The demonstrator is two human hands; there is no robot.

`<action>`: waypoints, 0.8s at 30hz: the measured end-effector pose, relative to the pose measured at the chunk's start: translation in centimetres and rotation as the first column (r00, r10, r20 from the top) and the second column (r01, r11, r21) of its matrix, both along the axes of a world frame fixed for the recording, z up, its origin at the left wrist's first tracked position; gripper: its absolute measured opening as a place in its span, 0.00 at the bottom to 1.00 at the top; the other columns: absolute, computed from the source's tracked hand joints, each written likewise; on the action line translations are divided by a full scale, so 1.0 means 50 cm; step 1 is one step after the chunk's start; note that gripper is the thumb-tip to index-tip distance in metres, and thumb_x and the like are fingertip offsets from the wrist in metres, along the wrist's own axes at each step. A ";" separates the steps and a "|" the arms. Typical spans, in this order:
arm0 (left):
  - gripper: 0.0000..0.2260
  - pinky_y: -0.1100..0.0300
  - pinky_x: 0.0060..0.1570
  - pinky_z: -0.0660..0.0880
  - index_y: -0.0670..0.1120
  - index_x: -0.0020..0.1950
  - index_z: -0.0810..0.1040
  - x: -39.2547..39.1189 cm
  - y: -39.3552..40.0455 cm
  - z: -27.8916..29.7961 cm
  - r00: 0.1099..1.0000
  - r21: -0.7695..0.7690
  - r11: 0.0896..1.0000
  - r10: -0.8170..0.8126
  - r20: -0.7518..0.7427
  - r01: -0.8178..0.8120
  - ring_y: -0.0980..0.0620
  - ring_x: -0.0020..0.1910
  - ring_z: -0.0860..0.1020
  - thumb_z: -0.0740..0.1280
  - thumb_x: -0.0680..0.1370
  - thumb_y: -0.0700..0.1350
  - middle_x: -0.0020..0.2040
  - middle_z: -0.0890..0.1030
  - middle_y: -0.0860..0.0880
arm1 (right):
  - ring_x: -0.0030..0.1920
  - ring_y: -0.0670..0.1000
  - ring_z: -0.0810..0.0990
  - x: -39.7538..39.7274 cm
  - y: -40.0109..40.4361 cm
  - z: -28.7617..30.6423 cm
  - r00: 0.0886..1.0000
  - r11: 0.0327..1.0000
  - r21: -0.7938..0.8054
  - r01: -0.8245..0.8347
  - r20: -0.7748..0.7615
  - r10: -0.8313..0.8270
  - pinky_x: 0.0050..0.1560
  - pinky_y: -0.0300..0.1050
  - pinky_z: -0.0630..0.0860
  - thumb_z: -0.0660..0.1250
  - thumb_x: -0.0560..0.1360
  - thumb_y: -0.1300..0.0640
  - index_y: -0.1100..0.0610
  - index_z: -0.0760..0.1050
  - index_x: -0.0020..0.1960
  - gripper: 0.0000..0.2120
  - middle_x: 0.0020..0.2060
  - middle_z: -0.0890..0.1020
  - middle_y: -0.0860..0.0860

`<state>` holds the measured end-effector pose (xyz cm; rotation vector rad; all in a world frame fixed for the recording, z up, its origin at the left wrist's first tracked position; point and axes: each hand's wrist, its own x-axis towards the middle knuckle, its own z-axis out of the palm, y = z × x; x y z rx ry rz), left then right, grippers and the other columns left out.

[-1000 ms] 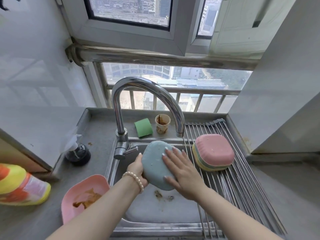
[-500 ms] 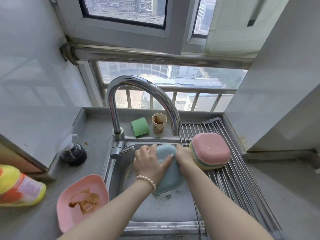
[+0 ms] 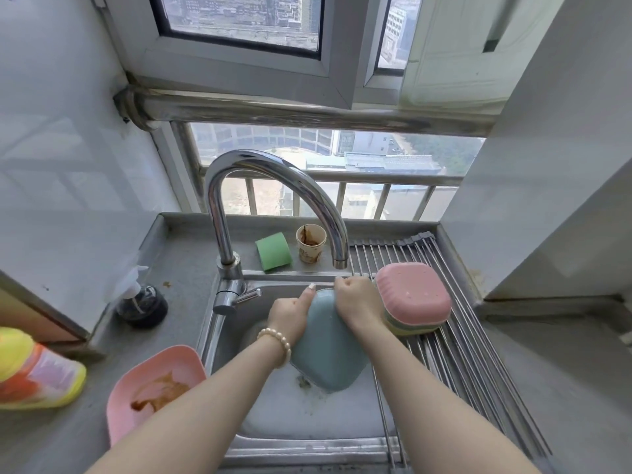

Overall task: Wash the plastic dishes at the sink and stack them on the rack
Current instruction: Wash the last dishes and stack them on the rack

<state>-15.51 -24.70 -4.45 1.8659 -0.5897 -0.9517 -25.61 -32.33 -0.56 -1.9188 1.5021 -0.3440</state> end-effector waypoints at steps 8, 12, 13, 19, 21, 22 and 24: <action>0.26 0.50 0.59 0.75 0.37 0.58 0.77 0.033 0.013 -0.019 0.799 0.173 0.875 0.483 -0.359 -0.452 0.40 0.56 0.79 0.55 0.81 0.60 0.58 0.80 0.40 | 0.70 0.60 0.69 0.002 0.151 -0.112 0.900 0.654 -0.621 -0.432 -0.250 0.357 0.68 0.61 0.57 0.54 0.78 0.46 0.56 0.70 0.68 0.23 0.68 0.72 0.59; 0.31 0.43 0.57 0.76 0.41 0.50 0.79 0.091 0.003 -0.166 0.687 0.147 0.832 0.530 -0.497 -0.535 0.42 0.50 0.81 0.57 0.71 0.69 0.51 0.83 0.41 | 0.73 0.59 0.59 -0.026 0.155 -0.129 0.948 0.777 -0.561 -0.284 -0.043 0.315 0.70 0.61 0.57 0.45 0.80 0.39 0.54 0.64 0.73 0.29 0.73 0.65 0.57; 0.34 0.43 0.57 0.76 0.41 0.53 0.79 0.089 0.008 -0.171 0.677 0.153 0.829 0.533 -0.508 -0.539 0.42 0.50 0.81 0.57 0.69 0.70 0.52 0.83 0.42 | 0.73 0.58 0.60 -0.020 0.143 -0.111 0.970 0.870 -0.459 -0.181 0.061 0.234 0.69 0.59 0.61 0.45 0.79 0.38 0.53 0.62 0.74 0.30 0.74 0.64 0.56; 0.13 0.56 0.39 0.74 0.46 0.40 0.79 0.039 0.058 -0.044 0.661 0.101 0.857 0.460 -0.593 -0.505 0.46 0.38 0.77 0.61 0.75 0.53 0.41 0.80 0.45 | 0.48 0.57 0.78 0.016 0.032 -0.045 0.921 0.940 0.342 0.006 0.364 -0.139 0.53 0.54 0.75 0.57 0.78 0.39 0.56 0.75 0.45 0.21 0.45 0.80 0.54; 0.13 0.58 0.37 0.73 0.47 0.35 0.77 0.028 0.067 -0.018 0.644 0.110 0.879 0.419 -0.640 -0.463 0.45 0.36 0.77 0.60 0.73 0.52 0.38 0.80 0.45 | 0.48 0.57 0.80 0.022 0.014 -0.047 0.858 0.850 0.525 0.043 0.416 -0.301 0.56 0.55 0.77 0.60 0.77 0.41 0.58 0.77 0.43 0.20 0.45 0.82 0.55; 0.14 0.58 0.36 0.73 0.47 0.34 0.77 0.023 0.071 -0.005 0.619 0.132 0.893 0.398 -0.677 -0.430 0.44 0.35 0.77 0.58 0.74 0.52 0.36 0.80 0.46 | 0.47 0.56 0.80 0.022 0.009 -0.046 0.838 0.835 0.547 0.058 0.427 -0.338 0.55 0.54 0.77 0.61 0.76 0.43 0.60 0.79 0.44 0.20 0.45 0.83 0.55; 0.17 0.55 0.42 0.75 0.48 0.36 0.78 0.013 0.077 0.004 0.589 0.190 0.920 0.367 -0.720 -0.342 0.44 0.39 0.79 0.55 0.74 0.54 0.36 0.82 0.47 | 0.38 0.53 0.76 0.014 0.005 -0.040 0.840 0.911 0.407 0.064 0.472 -0.269 0.42 0.46 0.74 0.62 0.77 0.47 0.64 0.78 0.38 0.20 0.37 0.80 0.55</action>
